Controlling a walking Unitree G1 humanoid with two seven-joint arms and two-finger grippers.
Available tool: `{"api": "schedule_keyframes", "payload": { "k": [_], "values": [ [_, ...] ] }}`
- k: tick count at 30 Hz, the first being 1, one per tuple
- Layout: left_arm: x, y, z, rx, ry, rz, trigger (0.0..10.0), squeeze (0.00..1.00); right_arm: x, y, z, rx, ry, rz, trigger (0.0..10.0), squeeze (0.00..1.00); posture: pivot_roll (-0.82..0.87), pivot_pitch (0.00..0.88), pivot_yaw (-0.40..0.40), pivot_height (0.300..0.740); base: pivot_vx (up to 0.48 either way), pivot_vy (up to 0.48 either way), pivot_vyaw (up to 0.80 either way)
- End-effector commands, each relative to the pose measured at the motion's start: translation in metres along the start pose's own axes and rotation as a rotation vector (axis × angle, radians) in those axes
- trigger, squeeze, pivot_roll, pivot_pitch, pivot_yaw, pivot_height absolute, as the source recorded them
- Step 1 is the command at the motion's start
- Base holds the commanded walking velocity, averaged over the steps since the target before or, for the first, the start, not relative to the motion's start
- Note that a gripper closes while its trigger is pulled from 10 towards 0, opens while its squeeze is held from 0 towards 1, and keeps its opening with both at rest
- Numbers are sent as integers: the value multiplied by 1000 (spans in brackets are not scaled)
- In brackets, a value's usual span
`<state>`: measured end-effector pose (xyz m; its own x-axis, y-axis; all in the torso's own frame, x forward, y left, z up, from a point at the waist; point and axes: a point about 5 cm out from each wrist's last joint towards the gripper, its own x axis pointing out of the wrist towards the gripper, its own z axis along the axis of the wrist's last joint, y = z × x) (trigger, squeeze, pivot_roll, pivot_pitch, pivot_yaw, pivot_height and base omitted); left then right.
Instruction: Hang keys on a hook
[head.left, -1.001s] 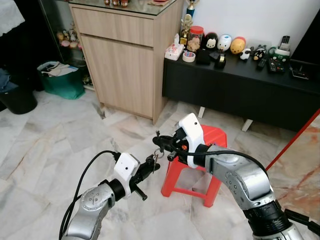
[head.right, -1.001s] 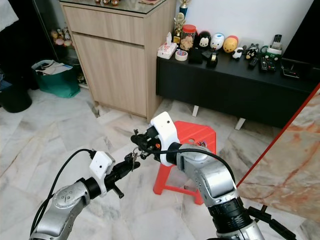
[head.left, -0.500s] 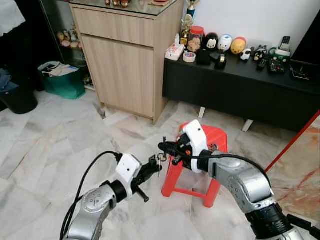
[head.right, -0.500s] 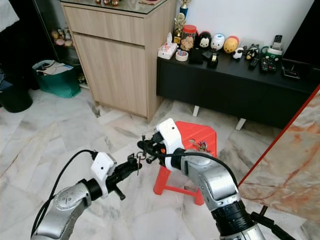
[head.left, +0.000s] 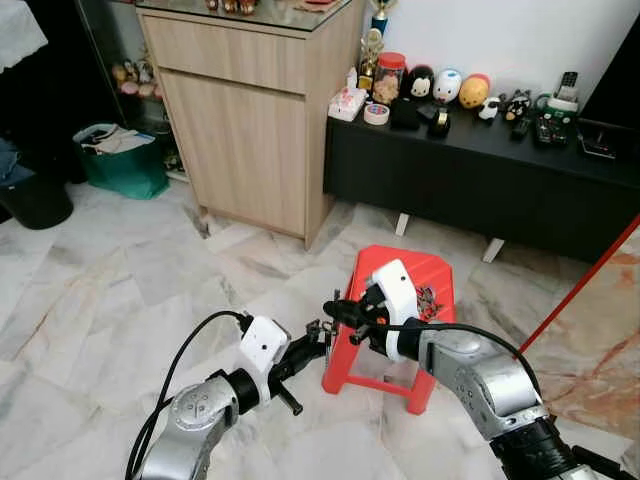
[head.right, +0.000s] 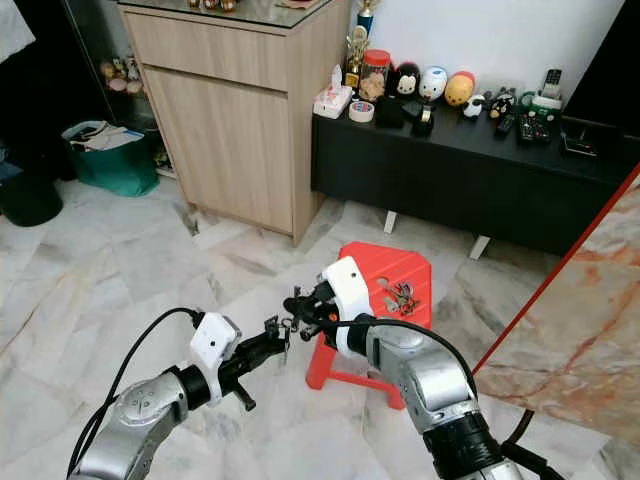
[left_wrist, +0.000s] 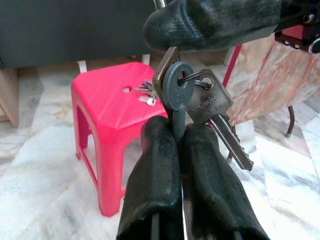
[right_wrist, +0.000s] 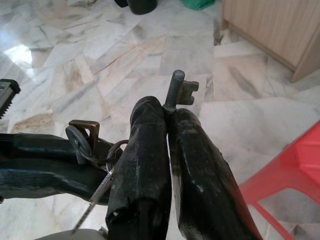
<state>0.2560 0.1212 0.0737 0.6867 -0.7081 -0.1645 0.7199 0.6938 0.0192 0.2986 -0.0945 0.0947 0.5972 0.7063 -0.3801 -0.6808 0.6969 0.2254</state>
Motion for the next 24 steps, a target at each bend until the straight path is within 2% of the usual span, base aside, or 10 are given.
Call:
{"api": "schedule_keyframes", "payload": {
  "k": [1, 6, 12, 20, 23, 24],
  "values": [
    [-8, 13, 14, 30, -65, 52, 0, 0, -20, -34, -41, 60, 168, -190, 10000, 0, 77, 61, -71, 740, 0, 0, 0],
    [-9, 14, 14, 33, -63, 54, 0, 0, -22, -39, -63, 115, 214, -227, 10000, 0, 80, 63, -70, 740, 0, 0, 0],
    [-9, 14, 14, 35, -61, 56, 0, 0, -23, -40, -76, 131, 243, -237, 10000, 0, 80, 63, -68, 740, 0, 0, 0],
    [-8, 15, 16, 40, -66, 60, 0, 0, -21, -40, -84, 151, 257, -243, 10000, 0, 81, 62, -67, 740, 0, 0, 0],
    [-8, 15, 16, 42, -65, 61, 0, 0, -19, -40, -83, 185, 221, -245, 10000, 0, 82, 62, -67, 740, 0, 0, 0],
    [-8, 15, 16, 42, -64, 61, 0, 0, -17, -39, -81, 201, 194, -235, 10000, 533, 84, 62, -67, 740, 0, 0, 0]
  ]
}}
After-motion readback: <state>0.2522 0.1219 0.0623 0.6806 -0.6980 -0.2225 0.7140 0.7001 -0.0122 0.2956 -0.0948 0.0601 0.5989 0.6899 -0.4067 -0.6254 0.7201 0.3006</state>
